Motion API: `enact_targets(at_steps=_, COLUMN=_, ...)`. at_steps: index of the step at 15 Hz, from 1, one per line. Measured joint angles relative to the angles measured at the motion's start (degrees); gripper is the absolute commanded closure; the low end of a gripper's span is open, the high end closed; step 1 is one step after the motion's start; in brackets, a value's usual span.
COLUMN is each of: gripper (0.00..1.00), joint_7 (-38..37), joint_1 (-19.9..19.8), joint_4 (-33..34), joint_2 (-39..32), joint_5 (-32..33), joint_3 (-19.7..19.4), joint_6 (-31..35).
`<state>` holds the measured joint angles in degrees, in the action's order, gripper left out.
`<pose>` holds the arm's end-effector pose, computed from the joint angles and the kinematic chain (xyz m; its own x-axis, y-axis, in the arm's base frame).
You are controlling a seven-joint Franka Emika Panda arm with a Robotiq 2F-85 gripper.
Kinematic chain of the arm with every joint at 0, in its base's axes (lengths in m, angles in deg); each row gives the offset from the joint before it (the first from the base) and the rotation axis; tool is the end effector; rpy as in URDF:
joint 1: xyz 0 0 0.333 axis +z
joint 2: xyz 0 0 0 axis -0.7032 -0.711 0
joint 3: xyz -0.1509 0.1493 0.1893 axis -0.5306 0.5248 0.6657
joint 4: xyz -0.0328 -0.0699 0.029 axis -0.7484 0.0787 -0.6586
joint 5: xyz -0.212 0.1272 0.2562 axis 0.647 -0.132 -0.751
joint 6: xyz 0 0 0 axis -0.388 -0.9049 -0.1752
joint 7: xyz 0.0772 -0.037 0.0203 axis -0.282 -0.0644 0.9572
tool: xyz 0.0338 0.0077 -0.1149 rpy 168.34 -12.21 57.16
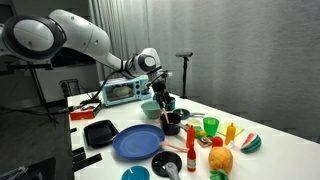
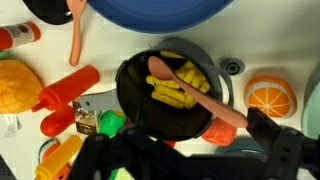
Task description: Take the spoon and mix the objects in the black pot
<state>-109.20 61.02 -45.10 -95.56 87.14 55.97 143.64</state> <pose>0.6907 0.1258 0.2709 0.9806 -0.1337 0.1431 -0.1714 -0.9391 0.2977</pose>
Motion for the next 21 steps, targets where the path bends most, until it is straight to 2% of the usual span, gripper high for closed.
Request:
enact_targets(at_steps=8, gripper=0.0, joint_7=-0.1, joint_1=0.6, joint_4=9.5, joint_2=-6.2, joint_5=0.2, joint_3=-1.3, joint_6=-6.8)
enact_targets(at_steps=9, gripper=0.25, joint_7=-0.1, joint_1=0.8, joint_4=10.3, joint_2=-6.8, joint_5=0.2, joint_3=-1.5, joint_6=-7.3)
enact_targets(at_steps=11, gripper=0.34, joint_7=-0.1, joint_1=1.0, joint_4=11.9, joint_2=-7.8, joint_5=0.5, joint_3=-1.8, joint_6=-8.1)
enact_targets(at_steps=14, gripper=0.6, joint_7=-0.1, joint_1=1.2, joint_4=13.5, joint_2=-8.8, joint_5=0.8, joint_3=-2.3, joint_6=-8.1)
enact_targets(at_steps=19, gripper=0.96, joint_7=-0.1, joint_1=1.5, joint_4=15.1, joint_2=-9.6, joint_5=0.9, joint_3=-2.5, joint_6=-8.1)
enact_targets(at_steps=21, gripper=1.0, joint_7=-0.1, joint_1=1.8, joint_4=15.5, joint_2=-9.8, joint_5=0.9, joint_3=-2.5, joint_6=-8.1)
